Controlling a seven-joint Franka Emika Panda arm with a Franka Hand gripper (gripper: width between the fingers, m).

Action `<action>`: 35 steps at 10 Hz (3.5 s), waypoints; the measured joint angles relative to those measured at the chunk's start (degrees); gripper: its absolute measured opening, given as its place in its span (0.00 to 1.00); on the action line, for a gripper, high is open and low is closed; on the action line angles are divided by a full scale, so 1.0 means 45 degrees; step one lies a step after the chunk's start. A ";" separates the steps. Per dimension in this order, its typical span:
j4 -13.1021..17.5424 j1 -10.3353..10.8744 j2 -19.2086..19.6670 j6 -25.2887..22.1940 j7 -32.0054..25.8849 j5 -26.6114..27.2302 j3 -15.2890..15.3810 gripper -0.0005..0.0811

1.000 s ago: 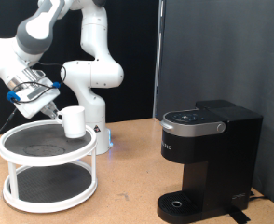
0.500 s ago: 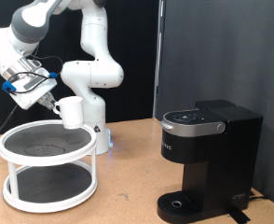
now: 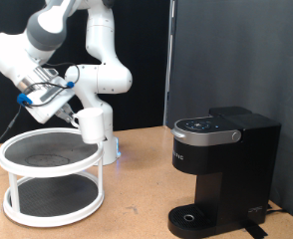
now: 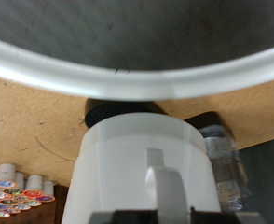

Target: Make a cup of coffee with the keurig machine

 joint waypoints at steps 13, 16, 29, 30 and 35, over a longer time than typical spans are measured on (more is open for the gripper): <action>-0.0544 0.1791 0.0776 0.3541 0.1427 0.2714 0.3197 0.01; -0.0579 0.2169 0.1737 0.4925 0.1619 0.3187 0.4052 0.01; 0.0612 0.3359 0.5419 0.7117 -0.0430 0.6949 0.5377 0.01; 0.0678 0.3474 0.5601 0.7318 -0.0618 0.7393 0.5577 0.01; 0.1255 0.3947 0.6550 0.8249 -0.1685 0.9623 0.6586 0.01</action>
